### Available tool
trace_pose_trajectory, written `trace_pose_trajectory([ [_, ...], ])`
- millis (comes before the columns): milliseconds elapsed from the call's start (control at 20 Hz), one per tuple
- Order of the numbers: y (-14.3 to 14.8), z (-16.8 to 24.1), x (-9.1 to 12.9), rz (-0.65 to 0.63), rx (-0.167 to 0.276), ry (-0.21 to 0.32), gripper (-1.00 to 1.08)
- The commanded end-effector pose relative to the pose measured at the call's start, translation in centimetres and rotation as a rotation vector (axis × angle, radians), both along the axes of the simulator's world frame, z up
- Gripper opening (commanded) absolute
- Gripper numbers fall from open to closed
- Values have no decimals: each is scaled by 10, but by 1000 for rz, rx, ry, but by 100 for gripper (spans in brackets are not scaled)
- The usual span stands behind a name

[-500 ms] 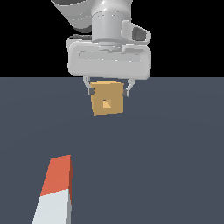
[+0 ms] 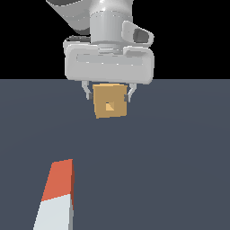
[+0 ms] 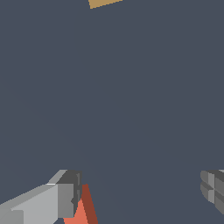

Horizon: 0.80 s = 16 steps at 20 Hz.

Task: Insert the peg into the horizontal hole in a box.

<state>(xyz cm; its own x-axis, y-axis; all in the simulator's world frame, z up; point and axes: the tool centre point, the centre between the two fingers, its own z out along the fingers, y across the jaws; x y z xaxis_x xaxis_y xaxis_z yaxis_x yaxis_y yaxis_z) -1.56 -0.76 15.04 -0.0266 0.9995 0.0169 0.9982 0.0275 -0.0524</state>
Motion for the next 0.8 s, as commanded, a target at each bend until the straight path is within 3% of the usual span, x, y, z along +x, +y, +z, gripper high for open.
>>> trace_pose_trajectory([
  [0,-10,-4,-4,11,-1,-2,100],
  [750,-118,-44,-41,150,-6,-29,100],
])
